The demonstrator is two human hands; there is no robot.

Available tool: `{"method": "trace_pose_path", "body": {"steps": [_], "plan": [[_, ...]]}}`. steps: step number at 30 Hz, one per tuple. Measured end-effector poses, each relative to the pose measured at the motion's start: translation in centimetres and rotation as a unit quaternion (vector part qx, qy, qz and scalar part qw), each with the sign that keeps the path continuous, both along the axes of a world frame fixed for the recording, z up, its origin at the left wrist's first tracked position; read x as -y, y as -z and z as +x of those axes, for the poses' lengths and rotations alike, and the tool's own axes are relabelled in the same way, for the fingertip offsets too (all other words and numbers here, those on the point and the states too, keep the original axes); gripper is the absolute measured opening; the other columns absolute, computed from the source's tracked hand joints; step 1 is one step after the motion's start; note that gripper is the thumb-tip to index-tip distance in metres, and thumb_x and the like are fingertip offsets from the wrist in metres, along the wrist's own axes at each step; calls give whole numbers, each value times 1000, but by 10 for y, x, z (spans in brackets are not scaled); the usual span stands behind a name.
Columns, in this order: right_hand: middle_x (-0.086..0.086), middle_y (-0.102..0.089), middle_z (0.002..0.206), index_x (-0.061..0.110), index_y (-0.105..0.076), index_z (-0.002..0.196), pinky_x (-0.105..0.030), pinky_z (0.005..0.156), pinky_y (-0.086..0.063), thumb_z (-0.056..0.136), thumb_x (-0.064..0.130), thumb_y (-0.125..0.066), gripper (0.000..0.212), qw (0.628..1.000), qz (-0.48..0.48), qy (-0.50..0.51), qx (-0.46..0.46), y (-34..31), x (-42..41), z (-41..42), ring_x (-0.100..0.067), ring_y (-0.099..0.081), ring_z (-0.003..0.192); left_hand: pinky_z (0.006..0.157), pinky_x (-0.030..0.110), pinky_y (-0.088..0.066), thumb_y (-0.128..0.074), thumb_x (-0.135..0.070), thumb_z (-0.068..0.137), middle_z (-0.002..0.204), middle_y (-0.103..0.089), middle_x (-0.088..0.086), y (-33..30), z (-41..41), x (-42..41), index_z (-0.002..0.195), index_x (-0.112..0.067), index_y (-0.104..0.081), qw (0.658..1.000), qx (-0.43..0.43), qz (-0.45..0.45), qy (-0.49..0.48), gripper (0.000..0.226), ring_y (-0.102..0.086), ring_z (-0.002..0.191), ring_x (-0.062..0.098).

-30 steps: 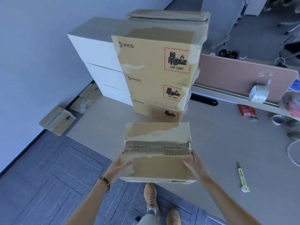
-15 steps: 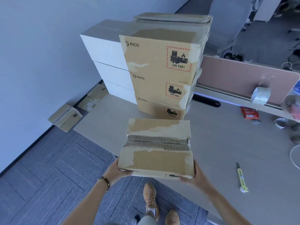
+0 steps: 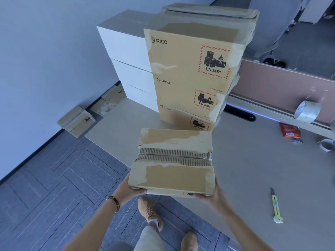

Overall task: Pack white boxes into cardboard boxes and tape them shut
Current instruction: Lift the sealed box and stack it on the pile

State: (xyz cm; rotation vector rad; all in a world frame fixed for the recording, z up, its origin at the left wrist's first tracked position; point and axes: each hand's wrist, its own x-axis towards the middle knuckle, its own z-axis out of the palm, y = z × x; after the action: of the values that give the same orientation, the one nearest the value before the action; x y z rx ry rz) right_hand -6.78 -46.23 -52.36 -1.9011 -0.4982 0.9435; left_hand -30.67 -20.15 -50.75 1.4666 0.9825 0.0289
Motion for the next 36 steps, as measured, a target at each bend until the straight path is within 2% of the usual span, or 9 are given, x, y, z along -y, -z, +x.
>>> {"method": "trace_pose_path", "body": {"steps": [3, 6, 8, 12, 16, 20, 26, 32, 36], "plan": [[28, -65, 118, 43, -32, 147, -36, 100, -51, 42, 57, -96, 123, 999, -3, -32, -4, 0, -20, 0, -7, -59, 120, 79, 17, -54, -86, 5, 67, 115, -68, 2, 3, -16, -5, 130, -22, -49, 1000, -5, 14, -26, 78, -63, 109, 11], [27, -65, 114, 44, -32, 144, -8, 83, -45, 60, 30, -96, 107, 998, -7, -66, -12, -12, -51, -5, 14, -56, 108, 79, 17, -55, -85, 7, 66, 113, -69, 3, 5, -37, -16, 126, -19, -52, 998, -9, 7, -67, 74, -63, 106, 10], [26, -62, 117, 42, -31, 143, -3, 78, -45, 66, 22, -94, 102, 996, -8, -92, -9, -16, -74, -8, 20, -54, 103, 89, 26, -56, -88, 3, 64, 113, -70, 3, 8, -50, -28, 128, -21, -52, 996, -8, 3, -85, 78, -64, 108, 12], [24, -62, 125, 40, -31, 147, -27, 97, -46, 65, 32, -94, 104, 991, -23, -132, -10, -16, -124, -18, -6, -57, 118, 91, 35, -56, -90, -4, 59, 113, -70, 5, 10, -74, -58, 127, -20, -53, 991, 4, -15, -135, 79, -64, 113, 23], [24, -67, 119, 40, -39, 142, -28, 98, -49, 61, 35, -96, 99, 987, -26, -157, -19, -16, -184, -31, -1, -61, 113, 96, 42, -55, -93, -19, 49, 116, -70, 7, 11, -98, -96, 127, -20, -53, 983, 27, -31, -177, 88, -63, 115, 25], [21, -70, 116, 34, -45, 138, -29, 98, -51, 47, 48, -97, 106, 984, -22, -173, -41, -15, -251, -48, 1, -65, 109, 97, 40, -54, -92, -14, 52, 117, -69, 5, 12, -123, -147, 132, -21, -50, 977, 50, -44, -202, 91, -62, 116, 22], [12, -72, 119, 30, -49, 136, -28, 95, -54, 62, 21, -97, 88, 977, -14, -207, -56, -21, -368, -93, -8, -67, 112, 84, 30, -58, -82, 10, 66, 119, -66, 13, 8, -175, -239, 130, -17, -51, 963, 82, -53, -252, 76, -61, 116, 26], [8, -74, 113, 29, -52, 130, -34, 96, -54, 64, 11, -95, 81, 963, -8, -259, -73, -37, -486, -163, -8, -69, 107, 84, 41, -59, -84, 3, 65, 112, -68, 10, -8, -260, -316, 126, -19, -52, 946, 71, -67, -309, 72, -64, 105, 24], [-4, -75, 109, 17, -56, 126, -30, 76, -61, 66, -2, -90, 72, 948, -4, -305, -91, -45, -558, -212, -18, -71, 105, 84, 42, -57, -85, -7, 58, 102, -69, 7, -19, -315, -344, 121, -19, -54, 925, 63, -77, -365, 71, -65, 92, 18]]}}
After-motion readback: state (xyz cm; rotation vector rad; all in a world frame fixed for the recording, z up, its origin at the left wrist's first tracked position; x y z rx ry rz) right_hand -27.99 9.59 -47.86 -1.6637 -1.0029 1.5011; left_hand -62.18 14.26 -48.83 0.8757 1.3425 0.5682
